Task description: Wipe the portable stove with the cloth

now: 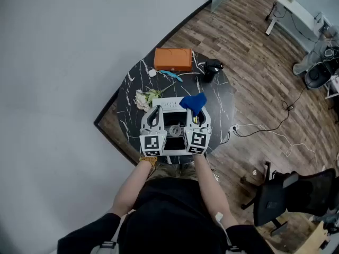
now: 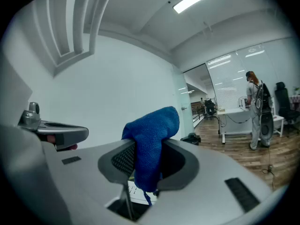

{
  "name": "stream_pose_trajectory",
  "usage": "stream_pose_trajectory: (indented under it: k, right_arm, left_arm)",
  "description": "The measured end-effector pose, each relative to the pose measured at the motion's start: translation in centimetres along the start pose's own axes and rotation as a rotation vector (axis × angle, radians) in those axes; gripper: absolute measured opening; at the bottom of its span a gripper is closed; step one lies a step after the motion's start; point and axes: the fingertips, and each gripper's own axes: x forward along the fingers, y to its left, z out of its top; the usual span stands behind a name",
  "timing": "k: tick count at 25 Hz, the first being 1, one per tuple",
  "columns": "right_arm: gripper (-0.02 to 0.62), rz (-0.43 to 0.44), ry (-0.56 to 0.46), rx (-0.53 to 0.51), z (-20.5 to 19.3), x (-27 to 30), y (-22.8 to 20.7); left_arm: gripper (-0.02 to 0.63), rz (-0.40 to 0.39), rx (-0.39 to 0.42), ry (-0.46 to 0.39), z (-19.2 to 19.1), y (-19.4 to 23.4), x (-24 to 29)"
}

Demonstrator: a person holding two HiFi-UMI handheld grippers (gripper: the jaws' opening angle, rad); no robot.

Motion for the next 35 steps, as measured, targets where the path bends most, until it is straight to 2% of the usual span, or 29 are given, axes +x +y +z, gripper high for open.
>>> stream_pose_trajectory:
  k: [3,7,12,18,20,26,29,31,35]
  right_arm:
    - [0.104,0.049,0.003,-0.054,-0.2,1.0,-0.6]
    - [0.110,0.064,0.044,-0.126,-1.1,2.1,-1.2]
    - [0.112,-0.010,0.157,-0.170,-5.4,4.8,-2.9]
    - [0.115,-0.098,0.353,-0.163,-11.8,7.6,-4.6]
    - [0.115,-0.119,0.414,-0.143,-13.4,8.5,-5.0]
    - [0.115,-0.171,0.629,-0.100,-18.6,10.2,-6.1]
    - [0.115,-0.170,0.676,-0.093,-19.4,11.0,-6.5]
    - [0.114,-0.157,0.708,-0.122,-19.3,11.3,-6.1]
    - [0.109,-0.104,0.776,-0.269,-19.3,11.3,-3.6]
  left_arm:
    - [0.008,0.062,-0.061,0.042,-1.6,0.6,1.1]
    - [0.008,0.084,-0.088,0.070,-3.7,1.6,1.3]
    - [0.009,0.094,-0.090,0.148,-9.3,3.1,0.5]
    - [0.014,0.030,-0.094,0.258,-16.3,3.7,-0.5]
    - [0.050,0.001,-0.090,0.289,-17.9,3.8,-0.5]
    - [0.058,-0.073,-0.142,0.347,-21.1,3.5,-0.9]
    - [0.057,-0.124,-0.157,0.359,-22.0,2.6,-0.5]
    - [0.057,-0.163,-0.180,0.372,-22.5,2.1,-0.3]
    - [0.057,-0.246,-0.221,0.402,-23.0,0.9,0.0]
